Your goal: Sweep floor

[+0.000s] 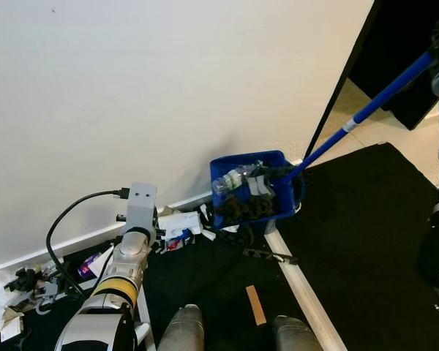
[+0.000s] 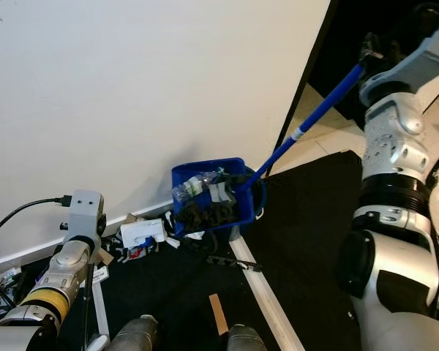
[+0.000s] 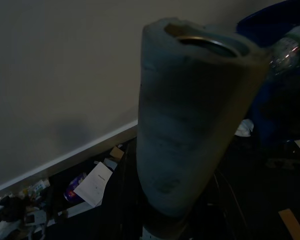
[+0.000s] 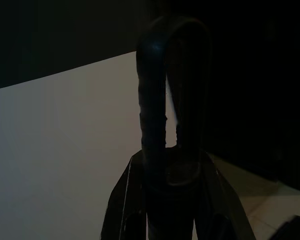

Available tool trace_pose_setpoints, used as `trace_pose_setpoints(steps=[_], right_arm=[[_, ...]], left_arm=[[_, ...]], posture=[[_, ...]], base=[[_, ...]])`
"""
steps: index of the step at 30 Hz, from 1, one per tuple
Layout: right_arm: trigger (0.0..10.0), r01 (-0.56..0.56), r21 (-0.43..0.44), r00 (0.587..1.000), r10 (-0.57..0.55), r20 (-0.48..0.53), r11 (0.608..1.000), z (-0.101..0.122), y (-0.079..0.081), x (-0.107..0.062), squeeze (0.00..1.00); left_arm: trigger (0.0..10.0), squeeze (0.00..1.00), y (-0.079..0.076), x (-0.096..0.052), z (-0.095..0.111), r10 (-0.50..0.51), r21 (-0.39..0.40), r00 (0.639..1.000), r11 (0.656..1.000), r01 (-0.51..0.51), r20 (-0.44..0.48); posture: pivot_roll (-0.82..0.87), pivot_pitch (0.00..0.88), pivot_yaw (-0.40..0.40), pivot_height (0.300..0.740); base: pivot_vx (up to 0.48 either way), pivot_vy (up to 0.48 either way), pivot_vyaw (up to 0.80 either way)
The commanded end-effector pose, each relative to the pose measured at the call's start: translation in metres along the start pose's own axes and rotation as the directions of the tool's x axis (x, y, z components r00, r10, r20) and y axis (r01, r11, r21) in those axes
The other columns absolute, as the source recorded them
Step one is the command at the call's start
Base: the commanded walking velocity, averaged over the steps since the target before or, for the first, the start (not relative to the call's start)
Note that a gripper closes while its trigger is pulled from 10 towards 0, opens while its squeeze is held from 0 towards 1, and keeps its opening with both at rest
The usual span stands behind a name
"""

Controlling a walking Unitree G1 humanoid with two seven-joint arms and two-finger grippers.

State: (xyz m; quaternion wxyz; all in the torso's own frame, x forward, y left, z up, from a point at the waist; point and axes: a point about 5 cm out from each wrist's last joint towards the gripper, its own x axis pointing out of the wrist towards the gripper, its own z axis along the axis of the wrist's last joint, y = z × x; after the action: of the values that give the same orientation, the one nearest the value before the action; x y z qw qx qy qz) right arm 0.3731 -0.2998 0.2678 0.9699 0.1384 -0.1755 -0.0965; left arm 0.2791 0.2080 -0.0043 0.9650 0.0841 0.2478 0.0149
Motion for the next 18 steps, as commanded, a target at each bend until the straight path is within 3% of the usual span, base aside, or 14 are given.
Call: trace_pose_setpoints(steps=[1, 6, 18], right_arm=[[10.0, 0.015, 0.011, 0.995, -0.016, 0.1, 1.0, 0.021, -0.001, 0.004, 0.0], [10.0, 0.044, -0.016, 0.993, -0.042, 0.115, 0.999, 0.02, -0.011, 0.002, 0.0], [10.0, 0.065, -0.035, 0.988, -0.06, 0.143, 0.997, 0.025, -0.02, 0.001, 0.0]], left_arm=[[10.0, 0.0, -0.01, -0.003, -0.01, -0.032, -0.06, 0.999, 0.998, 0.03, -0.025], [10.0, 0.0, -0.012, -0.003, -0.004, -0.059, -0.049, 0.998, 0.997, 0.061, 0.026], [10.0, 0.0, -0.013, -0.003, -0.002, -0.083, -0.039, 0.996, 0.996, 0.084, 0.032]], posture=[[0.05, 0.0, -0.045, 0.74], [0.05, 0.0, -0.04, 0.74], [0.05, 0.0, -0.032, 0.74]], base=[[0.0, 0.0, 0.0], [0.0, 0.0, 0.0], [0.48, 0.0, 0.0]])
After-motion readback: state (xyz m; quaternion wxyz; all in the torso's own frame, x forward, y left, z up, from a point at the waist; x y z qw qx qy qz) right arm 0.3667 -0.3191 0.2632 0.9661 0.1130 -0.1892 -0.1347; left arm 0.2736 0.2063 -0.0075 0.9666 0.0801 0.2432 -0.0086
